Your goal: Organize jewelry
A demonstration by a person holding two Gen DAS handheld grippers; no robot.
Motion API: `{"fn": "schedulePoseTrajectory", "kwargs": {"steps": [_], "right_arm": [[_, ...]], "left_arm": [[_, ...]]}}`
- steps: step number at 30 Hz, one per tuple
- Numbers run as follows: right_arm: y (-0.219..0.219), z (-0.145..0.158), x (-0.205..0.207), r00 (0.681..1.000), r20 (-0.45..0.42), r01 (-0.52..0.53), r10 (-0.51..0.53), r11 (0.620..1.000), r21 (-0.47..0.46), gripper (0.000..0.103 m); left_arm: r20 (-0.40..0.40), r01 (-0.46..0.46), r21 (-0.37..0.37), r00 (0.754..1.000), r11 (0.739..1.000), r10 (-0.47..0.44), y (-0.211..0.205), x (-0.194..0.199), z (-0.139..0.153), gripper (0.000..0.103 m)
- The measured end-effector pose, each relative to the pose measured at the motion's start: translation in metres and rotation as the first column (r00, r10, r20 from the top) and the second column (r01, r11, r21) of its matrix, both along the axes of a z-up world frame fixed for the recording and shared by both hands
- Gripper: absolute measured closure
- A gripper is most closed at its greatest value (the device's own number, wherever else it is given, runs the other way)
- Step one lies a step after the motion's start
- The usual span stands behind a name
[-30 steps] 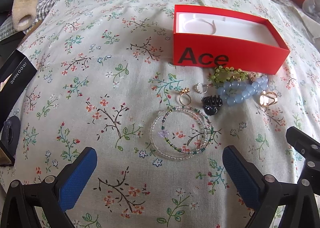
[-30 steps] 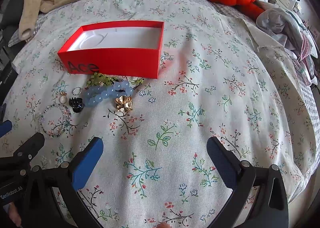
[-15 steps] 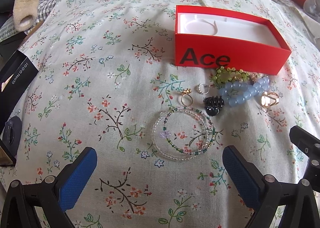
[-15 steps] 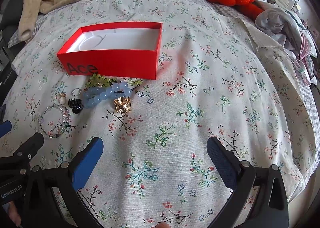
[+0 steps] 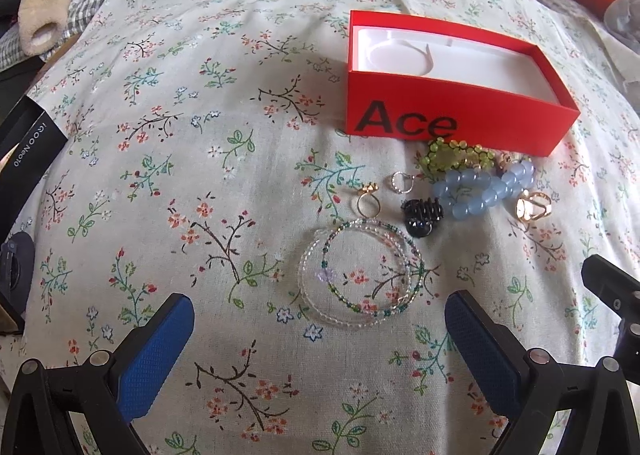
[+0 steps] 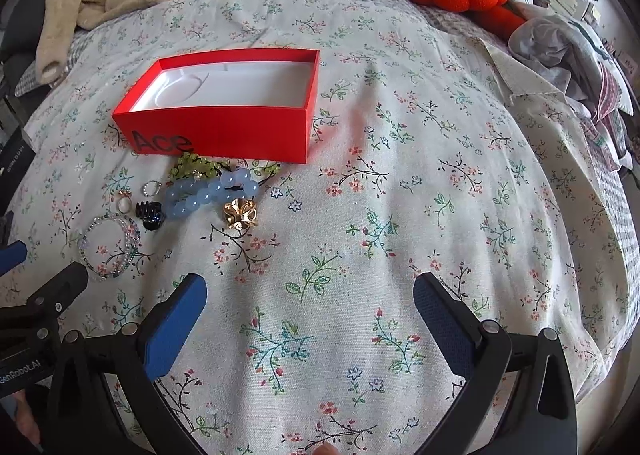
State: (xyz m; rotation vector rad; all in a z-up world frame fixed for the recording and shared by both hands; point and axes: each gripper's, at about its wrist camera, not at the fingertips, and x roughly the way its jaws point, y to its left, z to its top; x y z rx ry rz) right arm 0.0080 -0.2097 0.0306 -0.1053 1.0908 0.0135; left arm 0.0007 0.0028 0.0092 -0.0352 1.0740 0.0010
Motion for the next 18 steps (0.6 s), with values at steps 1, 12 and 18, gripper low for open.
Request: {"fn": "schedulePoseTrajectory", "kwargs": {"steps": [1, 12, 18], "right_arm": [[0.0, 0.002, 0.002, 1.0, -0.001, -0.005, 0.005, 1.0, 0.001, 0.0], [-0.022, -0.006, 0.038, 0.99, -0.14, 0.015, 0.008, 0.987, 0.159, 0.0], [-0.024, -0.009, 0.053, 0.983, -0.184, 0.024, 0.021, 0.971, 0.237, 0.0]], "left_arm": [[-0.002, 0.003, -0.003, 1.0, 1.0, -0.003, 0.001, 0.003, 0.001, 0.0], [-0.08, 0.018, -0.125, 0.996, 0.992, -0.028, 0.014, 0.039, -0.002, 0.0], [-0.115, -0.004, -0.228, 0.993, 0.974, -0.023, 0.029, 0.052, -0.004, 0.012]]}}
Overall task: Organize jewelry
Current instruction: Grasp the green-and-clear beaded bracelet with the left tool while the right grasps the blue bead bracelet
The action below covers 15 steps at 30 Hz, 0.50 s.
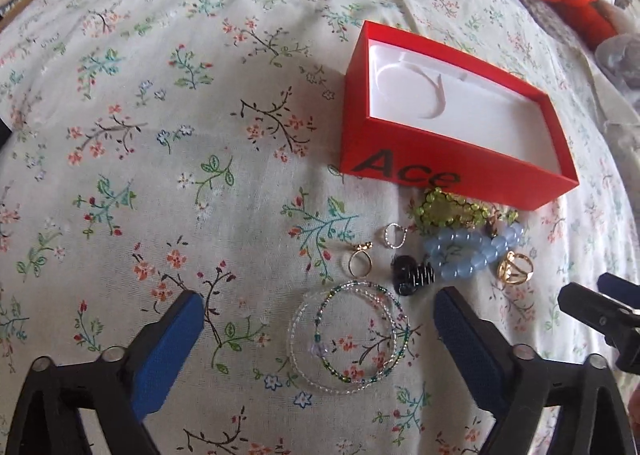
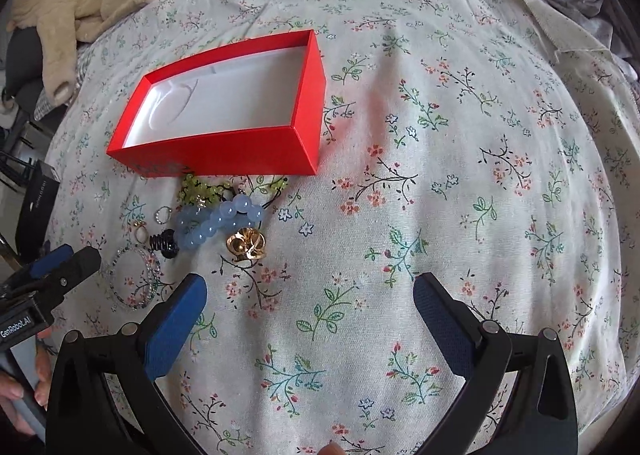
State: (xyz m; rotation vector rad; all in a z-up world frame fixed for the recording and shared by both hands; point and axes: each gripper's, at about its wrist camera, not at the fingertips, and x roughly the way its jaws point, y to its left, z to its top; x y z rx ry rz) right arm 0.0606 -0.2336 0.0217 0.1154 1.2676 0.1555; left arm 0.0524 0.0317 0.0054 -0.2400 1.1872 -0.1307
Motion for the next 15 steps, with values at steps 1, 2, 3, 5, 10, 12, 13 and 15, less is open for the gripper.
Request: {"fn": "schedulePoseTrajectory", "kwargs": {"steps": [1, 2, 3, 5, 10, 12, 13, 15], "right_arm": [[0.001, 0.0, 0.002, 1.0, -0.007, -0.003, 0.003, 1.0, 0.018, 0.0], [0.001, 0.0, 0.004, 1.0, -0.014, -0.006, 0.007, 0.999, 0.04, 0.001], [0.002, -0.001, 0.006, 1.0, -0.022, -0.01, 0.012, 0.998, 0.064, 0.003], [0.004, -0.004, 0.011, 0.999, -0.037, -0.019, 0.022, 0.995, 0.099, 0.013], [0.006, -0.009, 0.019, 0.998, -0.065, -0.001, 0.012, 0.987, 0.163, 0.028], [0.009, -0.007, 0.019, 0.998, -0.059, -0.007, 0.017, 0.985, 0.172, 0.031], [0.011, -0.006, 0.019, 0.998, -0.054, -0.012, 0.022, 0.985, 0.173, 0.032], [0.016, -0.004, 0.021, 0.999, -0.044, -0.021, 0.03, 0.984, 0.174, 0.033]], "left_arm": [[-0.017, 0.002, -0.022, 1.0, 1.0, -0.002, 0.001, 0.001, -0.003, 0.016], [-0.027, 0.004, -0.038, 1.0, 0.999, -0.005, 0.001, 0.002, -0.005, 0.02], [-0.035, 0.008, -0.05, 0.999, 0.999, -0.01, 0.001, 0.002, -0.007, 0.022], [-0.044, 0.018, -0.063, 0.999, 0.998, -0.021, 0.001, 0.001, -0.011, 0.03], [-0.049, 0.046, -0.087, 0.998, 0.995, -0.05, -0.002, 0.002, -0.014, 0.06], [-0.053, 0.059, -0.093, 0.997, 0.994, -0.064, -0.005, 0.002, -0.015, 0.069], [-0.055, 0.065, -0.084, 0.996, 0.994, -0.07, -0.006, 0.002, -0.016, 0.073], [-0.062, 0.07, -0.071, 0.995, 0.995, -0.075, -0.007, 0.002, -0.018, 0.077]]}}
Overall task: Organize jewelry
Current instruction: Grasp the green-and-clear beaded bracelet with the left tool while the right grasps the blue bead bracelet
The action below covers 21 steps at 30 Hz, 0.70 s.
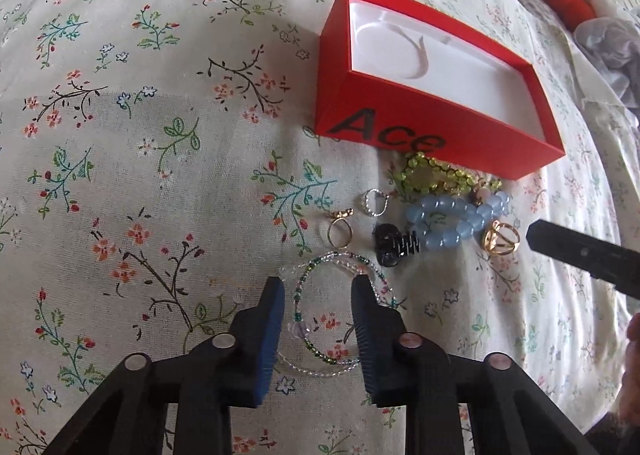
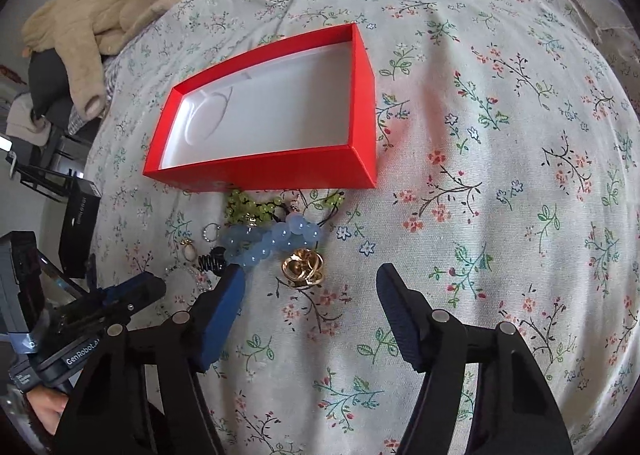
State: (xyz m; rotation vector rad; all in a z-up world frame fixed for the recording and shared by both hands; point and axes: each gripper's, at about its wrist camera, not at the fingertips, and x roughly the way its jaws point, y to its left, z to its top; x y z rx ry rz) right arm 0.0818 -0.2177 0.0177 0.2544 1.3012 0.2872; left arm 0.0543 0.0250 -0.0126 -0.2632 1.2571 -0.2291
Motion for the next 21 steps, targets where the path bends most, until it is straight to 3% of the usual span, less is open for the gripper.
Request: {"fn": "schedulePoseTrajectory", "kwargs": {"steps": [5, 9, 16, 21], "right_arm": [[0.006, 0.001, 0.003, 1.0, 0.009, -0.008, 0.008, 1.0, -0.001, 0.043], [0.007, -0.002, 0.01, 1.0, 0.004, 0.006, -0.006, 1.0, 0.021, 0.056], [0.009, -0.008, 0.02, 0.999, -0.018, 0.037, -0.035, 0.996, 0.079, 0.066], [0.019, -0.02, 0.024, 0.999, -0.041, 0.038, -0.036, 0.998, 0.056, 0.075]], "left_arm": [[-0.027, 0.003, 0.065, 1.0, 0.998, -0.001, -0.006, 0.001, -0.013, 0.081], [-0.015, 0.002, 0.089, 1.0, 0.996, -0.001, -0.007, -0.001, -0.014, 0.1], [0.012, 0.01, 0.089, 1.0, 0.996, -0.011, -0.015, -0.009, -0.01, 0.102], [0.019, 0.01, 0.079, 1.0, 0.997, -0.011, -0.013, -0.008, -0.004, 0.102]]}}
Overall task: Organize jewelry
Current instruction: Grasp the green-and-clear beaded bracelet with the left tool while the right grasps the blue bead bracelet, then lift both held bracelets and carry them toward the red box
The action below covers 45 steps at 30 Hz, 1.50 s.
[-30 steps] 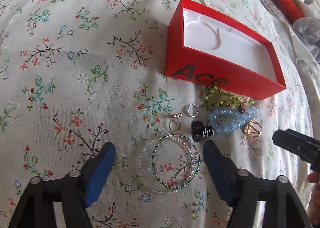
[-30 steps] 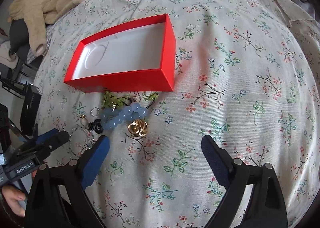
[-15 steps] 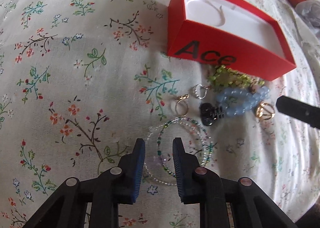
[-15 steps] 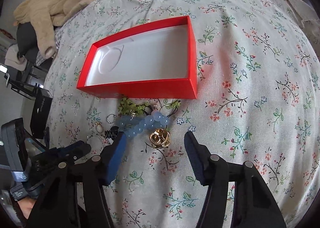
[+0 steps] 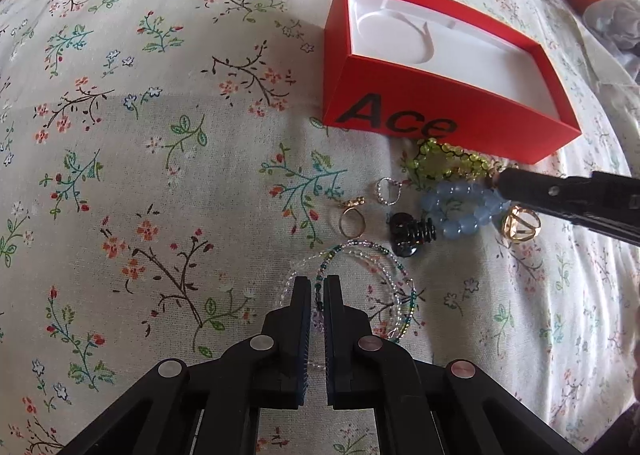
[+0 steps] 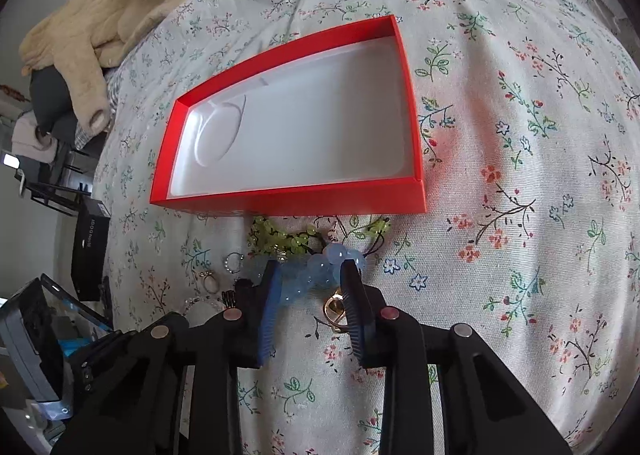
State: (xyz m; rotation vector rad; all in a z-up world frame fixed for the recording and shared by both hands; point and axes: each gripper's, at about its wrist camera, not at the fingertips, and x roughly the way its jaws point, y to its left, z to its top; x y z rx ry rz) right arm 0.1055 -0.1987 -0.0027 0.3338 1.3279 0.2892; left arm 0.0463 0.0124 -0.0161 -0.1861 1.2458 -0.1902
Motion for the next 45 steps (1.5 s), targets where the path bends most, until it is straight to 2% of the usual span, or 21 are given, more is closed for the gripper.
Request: {"fn": "schedulePoseTrajectory", "kwargs": {"steps": [2, 6, 7, 12, 19, 27, 28, 29, 34, 36, 38, 42, 44, 45], "right_arm": [[0.001, -0.001, 0.0, 1.0, 0.009, 0.006, -0.006, 1.0, -0.01, 0.084], [-0.005, 0.0, -0.001, 1.0, 0.022, 0.013, -0.014, 1.0, 0.009, 0.089], [-0.006, 0.001, -0.001, 1.0, 0.023, 0.014, -0.014, 1.0, 0.016, 0.093], [-0.013, 0.013, -0.007, 0.999, 0.044, 0.021, -0.023, 0.998, 0.052, 0.093], [-0.018, 0.045, -0.019, 0.992, 0.12, 0.014, -0.026, 0.995, 0.1, 0.093], [-0.025, 0.084, -0.026, 0.976, 0.215, 0.012, -0.043, 0.989, 0.146, 0.093], [-0.026, 0.089, -0.026, 0.973, 0.227, 0.014, -0.048, 0.989, 0.149, 0.095], [-0.027, 0.094, -0.025, 0.969, 0.24, 0.012, -0.051, 0.987, 0.159, 0.103], [-0.032, 0.111, -0.021, 0.956, 0.282, 0.025, -0.079, 0.982, 0.188, 0.103], [-0.033, 0.112, -0.018, 0.955, 0.286, 0.034, -0.081, 0.985, 0.167, 0.103], [-0.034, 0.106, -0.016, 0.962, 0.265, 0.035, -0.072, 0.989, 0.143, 0.103], [-0.037, 0.07, -0.009, 0.991, 0.127, 0.045, -0.049, 0.998, 0.039, 0.099], [-0.04, 0.049, -0.005, 0.996, 0.067, 0.054, -0.053, 0.999, -0.003, 0.087], [-0.041, 0.039, -0.003, 0.998, 0.039, 0.056, -0.055, 0.998, -0.02, 0.085]], "left_arm": [[0.002, 0.0, -0.001, 1.0, 1.0, 0.0, 0.0, 0.0, 0.001, 0.102], [0.01, 0.001, -0.008, 1.0, 1.0, -0.001, 0.002, -0.001, 0.004, 0.102], [0.015, 0.0, -0.011, 1.0, 1.0, 0.0, 0.002, -0.002, 0.005, 0.103], [0.043, -0.009, -0.037, 0.999, 0.999, 0.011, 0.007, -0.005, 0.016, 0.103], [0.105, -0.019, -0.086, 0.994, 0.996, 0.028, 0.012, -0.011, 0.042, 0.103], [0.198, 0.001, -0.12, 0.98, 0.993, 0.023, -0.007, -0.005, 0.081, 0.103], [0.209, 0.005, -0.126, 0.978, 0.992, 0.022, -0.01, -0.003, 0.086, 0.103], [0.217, 0.008, -0.133, 0.976, 0.991, 0.021, -0.012, -0.001, 0.09, 0.103], [0.276, 0.02, -0.197, 0.96, 0.98, 0.036, -0.022, 0.013, 0.108, 0.103], [0.291, 0.014, -0.209, 0.956, 0.978, 0.049, -0.024, 0.02, 0.111, 0.103], [0.286, 0.0, -0.225, 0.956, 0.974, 0.066, -0.023, 0.025, 0.111, 0.103], [0.264, -0.009, -0.208, 0.962, 0.978, 0.065, -0.023, 0.027, 0.102, 0.103], [0.235, -0.019, -0.198, 0.97, 0.98, 0.066, -0.019, 0.024, 0.091, 0.103], [0.222, -0.025, -0.194, 0.973, 0.981, 0.069, -0.017, 0.023, 0.085, 0.103]]}}
